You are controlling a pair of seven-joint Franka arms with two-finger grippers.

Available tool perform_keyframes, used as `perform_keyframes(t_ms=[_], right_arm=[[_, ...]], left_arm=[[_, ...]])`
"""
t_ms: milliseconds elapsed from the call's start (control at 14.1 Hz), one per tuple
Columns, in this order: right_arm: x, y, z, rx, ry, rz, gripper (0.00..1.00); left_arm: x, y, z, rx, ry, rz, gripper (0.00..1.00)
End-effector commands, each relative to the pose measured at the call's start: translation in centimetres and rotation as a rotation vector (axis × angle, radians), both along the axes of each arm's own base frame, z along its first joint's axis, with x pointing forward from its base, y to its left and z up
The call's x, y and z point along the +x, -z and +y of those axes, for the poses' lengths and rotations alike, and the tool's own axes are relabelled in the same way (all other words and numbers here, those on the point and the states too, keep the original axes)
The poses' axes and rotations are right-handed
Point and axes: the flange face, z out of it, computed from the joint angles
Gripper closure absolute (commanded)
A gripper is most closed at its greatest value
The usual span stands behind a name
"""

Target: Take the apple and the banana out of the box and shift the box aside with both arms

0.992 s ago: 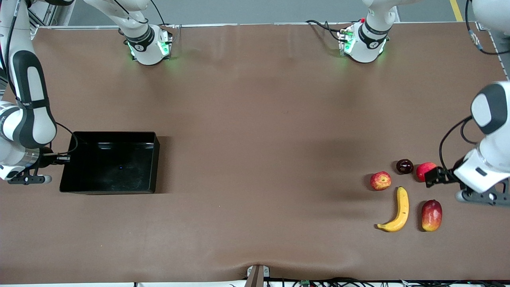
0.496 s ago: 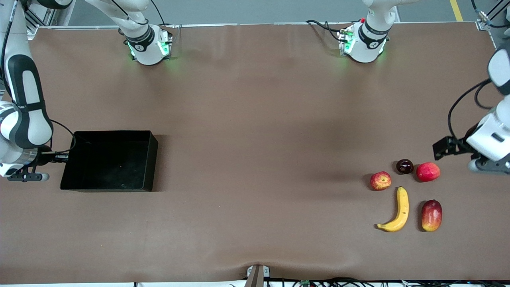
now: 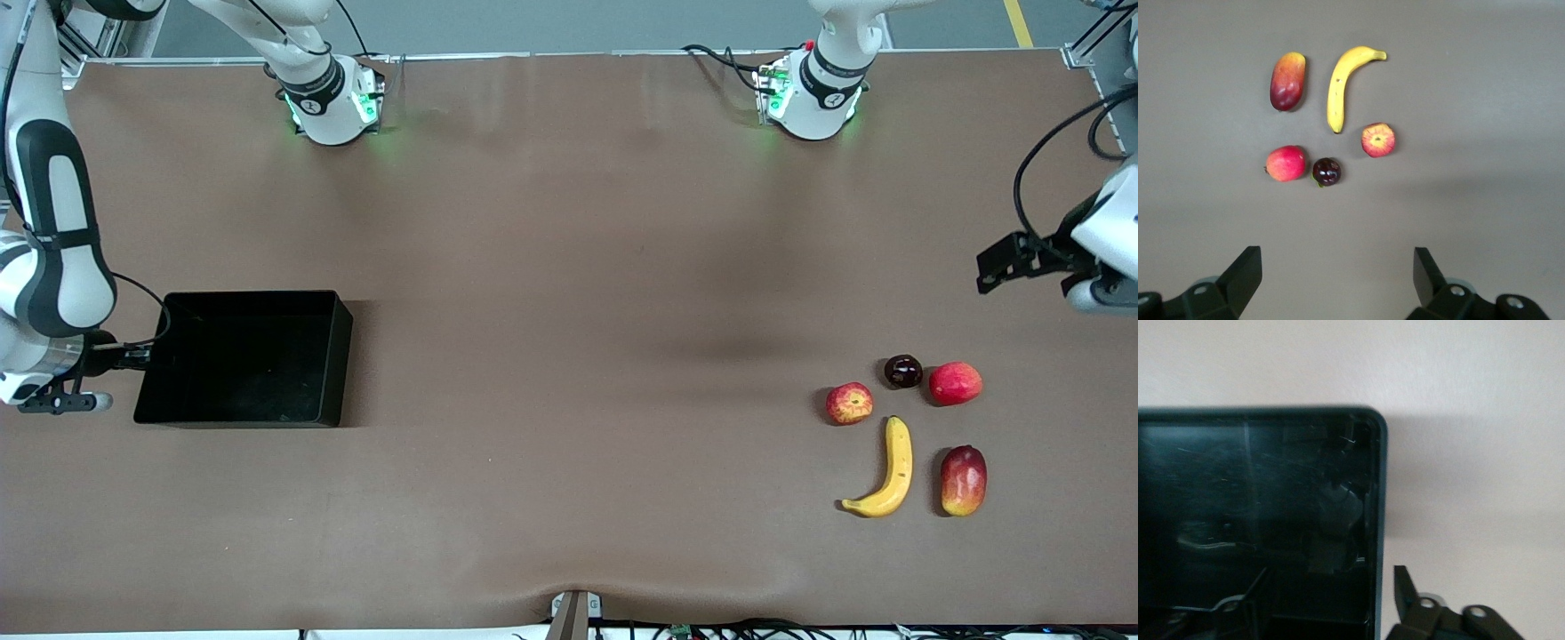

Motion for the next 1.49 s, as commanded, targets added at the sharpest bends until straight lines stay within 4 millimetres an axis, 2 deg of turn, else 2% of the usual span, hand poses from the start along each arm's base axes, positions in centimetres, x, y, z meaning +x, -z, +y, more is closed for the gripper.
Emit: perform_keyframes(t_ms=[0,71,213,283,354,425,496,567,638,780,921,992,1063,1134,1276,1417], right_arm=[[2.8,-8.1,-1.7,-0.005,-0.018,-0.021,0.0],[2.9,-10.2,-2.4,-0.01,-0.012,-0.044,0.0],[3.3,-14.4,-2.0,-0.012,-0.022,-0.084,0.0],[3.0,-15.9,-0.8,0.003,-0.041,-0.065,0.0],[2.6,-18.5,0.4,0.005,-0.056,-0.07,0.0],[2.4,-21.5,3.5,0.002,-0.098,-0.077,0.0],[1.6,-24.3,5.6,0.007,-0.124,-0.089,0.0],[0.4,-28.0,6.5,0.002,-0.14,-0.14,0.0],[-0.4,-30.4,8.0,-0.006,-0.161,-0.17,0.0],[-2.6,-32.8,10.4,-0.045,-0.151,-0.101,0.0],[-4.8,-35.3,13.2,-0.064,-0.055,-0.063,0.0],[-5.7,-36.3,15.0,-0.075,-0.061,-0.054,0.0],[-7.5,-38.4,15.8,-0.084,-0.073,-0.057,0.0],[-9.1,-39.7,15.8,-0.077,-0.075,-0.047,0.0],[-10.7,-40.9,15.7,-0.094,-0.074,-0.058,0.0],[-10.5,-39.5,14.6,-0.125,-0.057,-0.062,0.0]], left_arm=[[-2.0,-1.1,-1.0,-0.034,-0.075,0.014,0.0],[-2.0,-1.2,-1.3,-0.035,-0.085,0.014,0.0],[-1.9,-2.0,-0.8,-0.031,-0.072,-0.003,0.0],[-1.6,-2.6,-0.6,-0.034,-0.078,-0.017,0.0],[-1.6,-3.0,-0.4,-0.03,-0.078,-0.025,0.0],[-1.6,-3.0,-0.4,-0.031,-0.078,-0.025,0.0],[-1.7,-3.3,-0.4,-0.031,-0.08,-0.029,0.0],[-2.0,-3.4,-0.4,-0.031,-0.081,-0.021,0.0],[-2.3,-3.3,-0.2,-0.032,-0.083,-0.001,0.0],[-3.0,-3.8,0.6,-0.032,-0.108,-0.001,0.0],[-3.8,-4.3,0.5,-0.029,-0.108,-0.005,0.0],[-4.4,-4.4,0.3,-0.027,-0.108,-0.008,0.0],[-4.7,-4.7,0.2,-0.024,-0.108,-0.011,0.0],[-4.8,-4.9,0.2,-0.023,-0.105,-0.011,0.0],[-5.1,-5.3,0.3,-0.024,-0.108,-0.002,0.0],[-5.3,-5.6,0.4,-0.021,-0.108,-0.008,0.0]])
